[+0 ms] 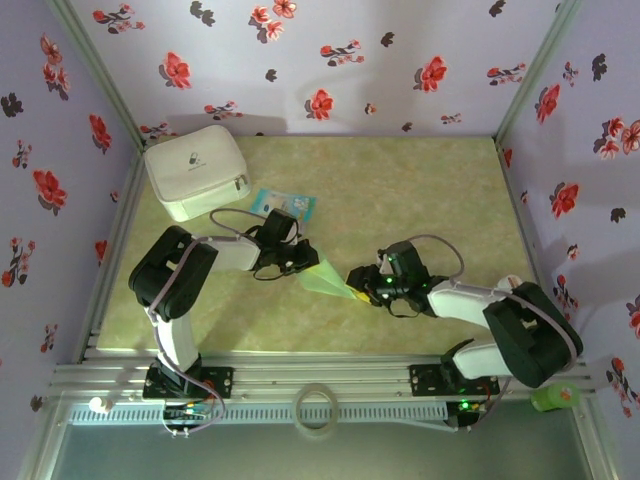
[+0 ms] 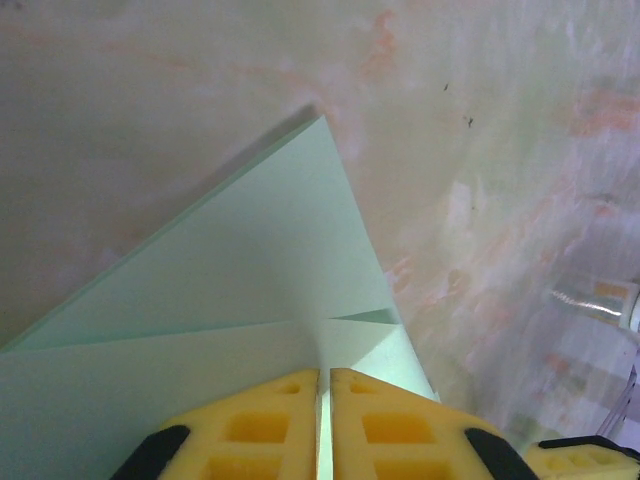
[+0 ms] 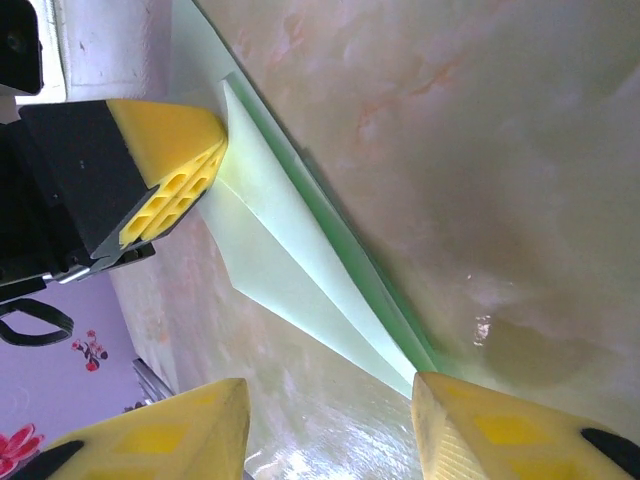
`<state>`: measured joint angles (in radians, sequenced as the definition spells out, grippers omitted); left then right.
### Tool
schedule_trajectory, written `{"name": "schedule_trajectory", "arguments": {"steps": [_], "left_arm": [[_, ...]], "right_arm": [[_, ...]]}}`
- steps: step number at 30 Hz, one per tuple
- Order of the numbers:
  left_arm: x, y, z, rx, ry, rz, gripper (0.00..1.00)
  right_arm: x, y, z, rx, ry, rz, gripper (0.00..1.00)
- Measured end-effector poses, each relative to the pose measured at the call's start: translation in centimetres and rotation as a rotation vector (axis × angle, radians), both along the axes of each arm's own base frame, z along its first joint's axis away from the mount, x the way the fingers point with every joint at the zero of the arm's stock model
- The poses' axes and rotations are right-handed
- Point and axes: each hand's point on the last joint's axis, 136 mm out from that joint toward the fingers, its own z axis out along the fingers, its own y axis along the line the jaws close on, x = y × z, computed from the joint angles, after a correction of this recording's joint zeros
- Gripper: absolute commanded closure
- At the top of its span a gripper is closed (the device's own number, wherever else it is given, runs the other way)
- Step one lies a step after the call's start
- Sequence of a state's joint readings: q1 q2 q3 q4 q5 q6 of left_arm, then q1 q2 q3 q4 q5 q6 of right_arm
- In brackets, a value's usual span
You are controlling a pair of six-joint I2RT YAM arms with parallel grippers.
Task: Fold a paper plane with a square sheet of paper (pick it up from the middle)
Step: Turn over the paper at the center of the table.
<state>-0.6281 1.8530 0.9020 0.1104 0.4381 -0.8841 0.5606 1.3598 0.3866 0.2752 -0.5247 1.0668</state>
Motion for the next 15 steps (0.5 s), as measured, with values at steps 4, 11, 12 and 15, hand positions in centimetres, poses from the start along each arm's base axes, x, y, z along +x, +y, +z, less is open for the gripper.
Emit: {"name": "schedule_trajectory", "arguments": {"steps": [4,11,12,15], "left_arm": [[0.0,0.0,0.0,0.0,0.0,0.0,0.88],[0.0,0.0,0.0,0.0,0.0,0.0,0.88],[0.0,0.0,0.0,0.0,0.0,0.0,0.88],[0.0,0.0,0.0,0.0,0.001,0.0,0.88]], "right_arm": [[0.0,0.2,-0.6,0.003,0.014,0.009,0.57],[-0.5,-1.0,-0.6,-0.055,0.012,-0.002,0.56],[-0.7,-1.2,-0.5,-0.067,0.014,-0.001,0.56],[-1.3,-1.6,-0.7,-0.09,0.036,0.006,0.57]]}}
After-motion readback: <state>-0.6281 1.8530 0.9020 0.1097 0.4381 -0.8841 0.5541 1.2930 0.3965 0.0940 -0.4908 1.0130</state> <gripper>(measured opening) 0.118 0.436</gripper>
